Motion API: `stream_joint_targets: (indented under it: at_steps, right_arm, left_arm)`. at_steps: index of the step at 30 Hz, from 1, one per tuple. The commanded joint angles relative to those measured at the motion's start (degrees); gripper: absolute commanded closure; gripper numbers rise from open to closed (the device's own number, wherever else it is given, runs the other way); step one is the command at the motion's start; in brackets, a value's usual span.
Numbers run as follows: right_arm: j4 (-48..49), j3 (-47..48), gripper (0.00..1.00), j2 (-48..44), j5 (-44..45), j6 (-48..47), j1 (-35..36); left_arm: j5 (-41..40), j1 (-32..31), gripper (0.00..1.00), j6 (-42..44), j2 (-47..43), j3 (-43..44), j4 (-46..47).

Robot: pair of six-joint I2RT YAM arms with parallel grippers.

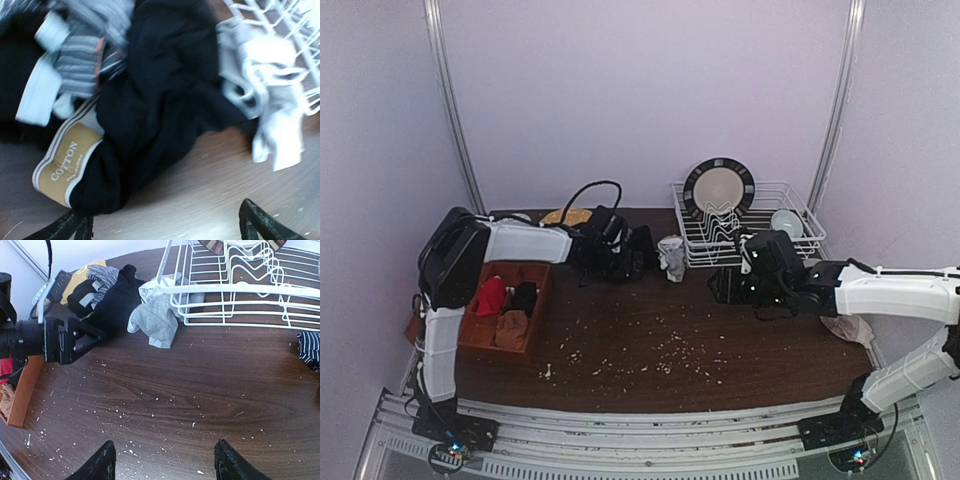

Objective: Roll the underwear
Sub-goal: Pick up the underwear from the center of the board.

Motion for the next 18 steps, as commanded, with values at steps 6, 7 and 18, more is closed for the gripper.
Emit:
stream_joint_targets:
  at_steps: [6,7,18]
  right_arm:
    - [-2.64,-2.5,0.36,-3.95,0.57,1.63,-0.28]
    - [-3.21,-3.09,0.35,-5.04,0.45,1.67,-0.33]
    - [-8.69,-6.06,0.35,-14.59,1.32,0.78,-0.43]
  left_arm:
    - [11.06,-1.75,0.02,-0.58,7.0,13.38,8.25]
    - [11.74,-1.83,0.02,-0.87,7.36,13.46,8.9]
    - [11.45,-3.15,0.18,-3.43,15.48,23.66,3.97]
